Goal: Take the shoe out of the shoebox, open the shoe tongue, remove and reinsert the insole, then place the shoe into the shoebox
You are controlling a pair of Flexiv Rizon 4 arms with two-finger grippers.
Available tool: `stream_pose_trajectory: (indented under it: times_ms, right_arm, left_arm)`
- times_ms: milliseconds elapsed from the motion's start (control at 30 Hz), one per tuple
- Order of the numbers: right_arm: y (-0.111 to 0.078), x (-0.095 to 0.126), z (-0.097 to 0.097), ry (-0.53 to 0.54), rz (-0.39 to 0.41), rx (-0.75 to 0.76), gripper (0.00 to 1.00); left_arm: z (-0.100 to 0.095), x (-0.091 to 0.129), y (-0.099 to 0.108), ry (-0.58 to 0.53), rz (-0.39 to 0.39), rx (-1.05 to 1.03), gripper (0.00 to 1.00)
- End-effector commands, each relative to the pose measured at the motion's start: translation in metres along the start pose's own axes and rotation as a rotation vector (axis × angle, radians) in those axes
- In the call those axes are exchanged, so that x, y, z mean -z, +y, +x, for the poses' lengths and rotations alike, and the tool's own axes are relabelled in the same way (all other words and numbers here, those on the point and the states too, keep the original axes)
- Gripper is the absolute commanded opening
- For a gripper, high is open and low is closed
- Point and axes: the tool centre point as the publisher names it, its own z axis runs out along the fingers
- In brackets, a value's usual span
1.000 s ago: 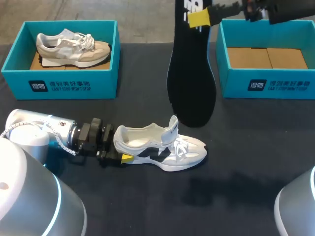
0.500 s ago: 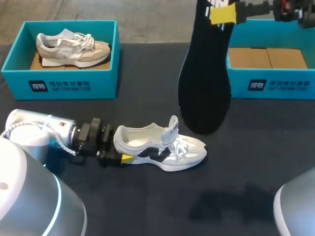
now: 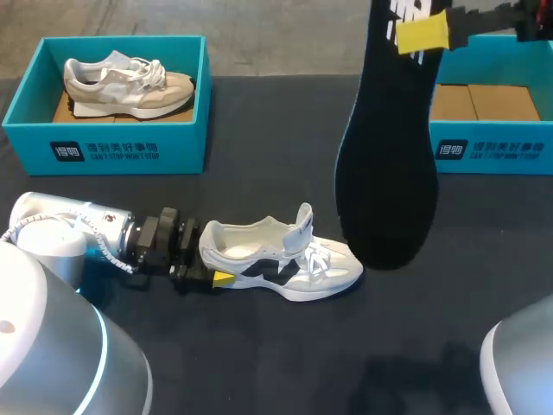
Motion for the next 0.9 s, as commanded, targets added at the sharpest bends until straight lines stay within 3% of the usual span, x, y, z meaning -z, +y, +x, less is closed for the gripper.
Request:
stream_pose_trajectory:
  times_ms: [33,467,900]
  right_arm:
    - [0.007,-0.003,0.005,0.000,0.035,-0.002,0.00]
    - [-0.011,0.013,0.008,0.026,0.076,-0.031,0.00]
    - [-0.011,0.013,0.008,0.026,0.076,-0.031,0.00]
  left_arm:
    - [-0.002,-0.002,0.003,-0.002,0.000,0.000,0.00]
    - [-0.002,-0.002,0.003,-0.002,0.000,0.000,0.00]
    - [-0.002,-0.002,0.003,-0.002,0.000,0.000,0.00]
